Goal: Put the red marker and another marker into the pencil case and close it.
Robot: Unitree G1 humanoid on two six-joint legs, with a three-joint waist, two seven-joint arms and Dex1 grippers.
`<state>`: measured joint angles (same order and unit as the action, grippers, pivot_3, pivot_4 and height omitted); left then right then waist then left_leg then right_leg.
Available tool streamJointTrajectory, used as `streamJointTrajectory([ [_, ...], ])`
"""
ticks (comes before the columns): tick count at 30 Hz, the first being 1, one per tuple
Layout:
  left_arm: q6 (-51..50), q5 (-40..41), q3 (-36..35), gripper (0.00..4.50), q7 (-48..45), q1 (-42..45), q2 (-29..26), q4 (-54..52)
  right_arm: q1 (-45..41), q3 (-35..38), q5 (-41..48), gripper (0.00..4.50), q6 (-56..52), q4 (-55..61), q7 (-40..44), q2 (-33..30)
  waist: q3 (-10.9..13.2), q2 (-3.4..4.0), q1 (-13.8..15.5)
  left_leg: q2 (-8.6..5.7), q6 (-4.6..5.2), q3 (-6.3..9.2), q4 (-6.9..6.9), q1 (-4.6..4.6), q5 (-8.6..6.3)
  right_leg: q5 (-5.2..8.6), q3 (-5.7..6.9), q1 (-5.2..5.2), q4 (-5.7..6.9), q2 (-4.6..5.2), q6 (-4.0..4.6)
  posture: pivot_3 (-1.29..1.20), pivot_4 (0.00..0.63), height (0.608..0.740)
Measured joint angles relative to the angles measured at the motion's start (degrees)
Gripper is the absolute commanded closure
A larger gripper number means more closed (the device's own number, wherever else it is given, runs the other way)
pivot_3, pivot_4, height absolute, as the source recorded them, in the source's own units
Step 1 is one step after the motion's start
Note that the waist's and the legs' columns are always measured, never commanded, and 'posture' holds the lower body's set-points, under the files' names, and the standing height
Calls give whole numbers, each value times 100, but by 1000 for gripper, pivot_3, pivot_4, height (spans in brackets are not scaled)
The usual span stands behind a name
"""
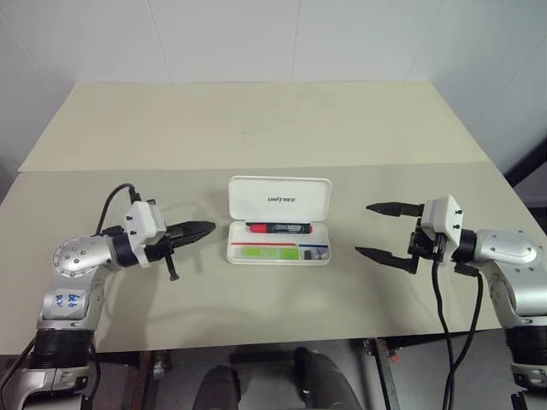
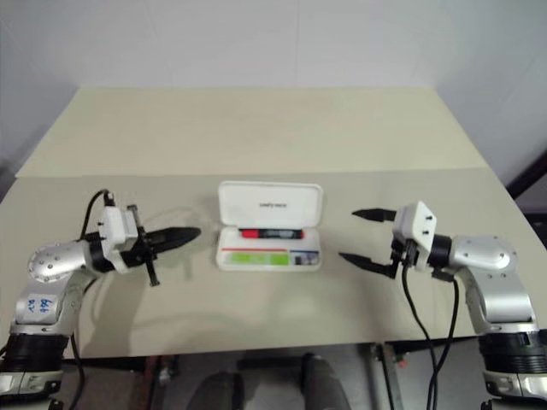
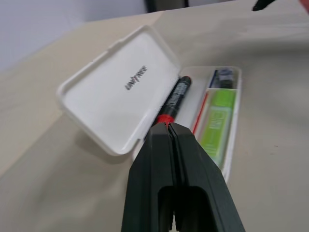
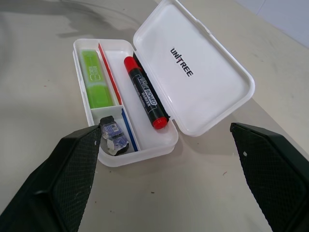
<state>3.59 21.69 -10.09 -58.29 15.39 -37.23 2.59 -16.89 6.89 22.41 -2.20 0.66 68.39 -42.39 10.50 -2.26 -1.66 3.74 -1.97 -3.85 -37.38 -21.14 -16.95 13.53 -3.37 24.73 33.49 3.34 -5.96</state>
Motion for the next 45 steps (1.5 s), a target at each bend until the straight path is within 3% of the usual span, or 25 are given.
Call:
streamJointTrajectory([
  [8,-325,-333,-222,4491,1464,422,401,573,-48,-56,-56,0,95,-44,-55,67,0,0,19,-1,0,3,-7,3,0,-10,2,-8,4,-1,-17,0,150,740],
  [17,-887,-949,584,4491,2106,1942,1219,2098,-53,-218,-89,0,98,-35,-123,154,0,-1,15,-6,-2,5,-15,-7,-2,-38,2,-10,-4,-2,-68,0,150,740],
  [27,-606,-902,774,4491,1409,2191,1404,2409,-29,-226,-88,0,90,50,-244,216,0,-1,12,-4,-2,5,1,-6,-2,-37,2,-5,-12,-4,-68,0,150,740],
  [36,420,-855,800,4491,528,1959,1065,2039,53,-266,-86,0,55,161,-348,263,0,-1,19,-4,-4,4,-3,-6,-2,-35,1,-6,-11,-3,-65,0,150,740],
  [45,831,-907,1400,4491,-484,1963,840,1617,292,-262,-48,0,-35,386,-461,262,0,-1,19,-4,-3,5,-2,-8,-2,-34,1,-6,-12,-3,-61,0,150,740],
])
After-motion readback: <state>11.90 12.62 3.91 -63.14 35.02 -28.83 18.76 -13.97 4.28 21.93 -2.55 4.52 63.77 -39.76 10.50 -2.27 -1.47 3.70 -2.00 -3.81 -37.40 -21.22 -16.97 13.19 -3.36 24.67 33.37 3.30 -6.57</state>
